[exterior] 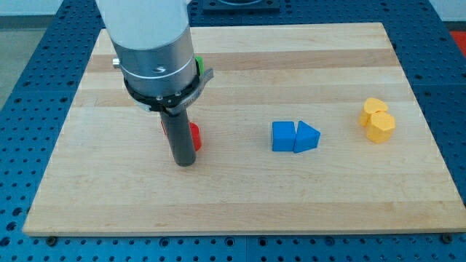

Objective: Separate the red star from the red circle

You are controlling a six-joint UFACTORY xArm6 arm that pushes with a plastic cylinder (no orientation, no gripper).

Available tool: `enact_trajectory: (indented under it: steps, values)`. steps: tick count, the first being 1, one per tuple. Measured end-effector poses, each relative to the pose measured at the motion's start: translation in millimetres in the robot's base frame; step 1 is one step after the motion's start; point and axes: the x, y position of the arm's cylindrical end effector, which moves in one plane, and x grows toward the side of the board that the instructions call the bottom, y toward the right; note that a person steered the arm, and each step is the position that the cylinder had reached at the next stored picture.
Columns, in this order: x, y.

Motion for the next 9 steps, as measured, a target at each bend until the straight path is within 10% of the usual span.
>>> enact_trajectory:
  steps: [9]
  values:
    - [-28.0, -28.6]
